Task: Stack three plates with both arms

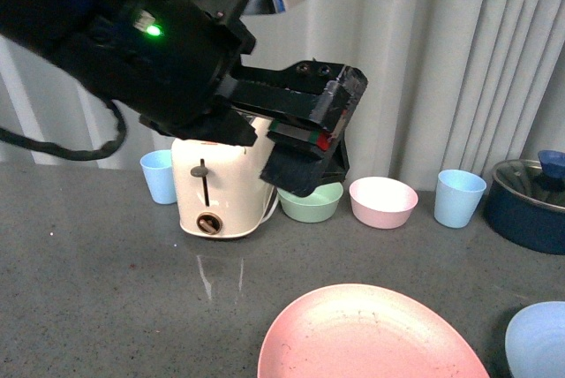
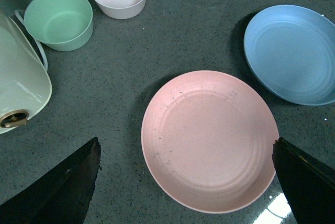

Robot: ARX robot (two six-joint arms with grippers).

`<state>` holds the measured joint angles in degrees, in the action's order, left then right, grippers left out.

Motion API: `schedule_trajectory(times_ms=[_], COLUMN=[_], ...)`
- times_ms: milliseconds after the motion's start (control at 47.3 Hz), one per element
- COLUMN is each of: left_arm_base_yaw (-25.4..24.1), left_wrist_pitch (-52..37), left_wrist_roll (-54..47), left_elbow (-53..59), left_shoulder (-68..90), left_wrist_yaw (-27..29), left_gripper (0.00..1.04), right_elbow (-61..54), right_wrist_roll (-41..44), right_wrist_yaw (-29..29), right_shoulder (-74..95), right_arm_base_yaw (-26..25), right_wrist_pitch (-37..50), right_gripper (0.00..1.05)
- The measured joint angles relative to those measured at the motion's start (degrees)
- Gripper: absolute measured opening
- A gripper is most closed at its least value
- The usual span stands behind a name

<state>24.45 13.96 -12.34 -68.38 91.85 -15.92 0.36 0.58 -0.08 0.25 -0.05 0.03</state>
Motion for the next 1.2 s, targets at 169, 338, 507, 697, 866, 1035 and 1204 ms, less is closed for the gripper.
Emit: schedule_trajectory(times_ms=[169, 338, 507, 697, 866, 1035, 1204], left_arm_base_yaw=[-1.0, -6.9, -11.1, -15.1, -17.0, -20.8, -24.3], left_wrist_pitch=[-44.1, -54.9, -55.3, -54.5, -52.5, -48.5, -44.6], left_wrist_roll=[8.8, 11.5, 11.9, 12.3, 12.3, 12.4, 12.4], left_elbow=[28.2, 43.4, 52.3, 57.8, 60.8, 63.8, 65.4], left_shoulder=[-16.9, -27.0, -33.5, -40.4, -45.4, -52.1, -57.9], left_wrist_yaw=[34.8, 34.0, 28.5, 25.4, 22.9, 19.0, 16.2], left_gripper=[0.68, 0.4, 0.04, 0.04, 0.04, 0.04, 0.04], right_elbow=[0.0, 0.0, 0.0, 0.0, 0.0, 0.0, 0.0], right_wrist_roll=[0.0, 0.0, 0.0, 0.0, 0.0, 0.0, 0.0], right_wrist_yaw=[0.1, -0.1, 0.2, 0.0, 0.0, 0.0, 0.0], right_shoulder=[0.0, 0.0, 0.0, 0.0, 0.0, 0.0, 0.0], right_arm_base_yaw=[0.0, 0.0, 0.0, 0.0, 0.0, 0.0, 0.0], right_wrist_pitch=[0.0, 0.0, 0.0, 0.0, 0.0, 0.0, 0.0], right_gripper=[0.97, 0.97, 0.97, 0.97, 0.97, 0.97, 0.97])
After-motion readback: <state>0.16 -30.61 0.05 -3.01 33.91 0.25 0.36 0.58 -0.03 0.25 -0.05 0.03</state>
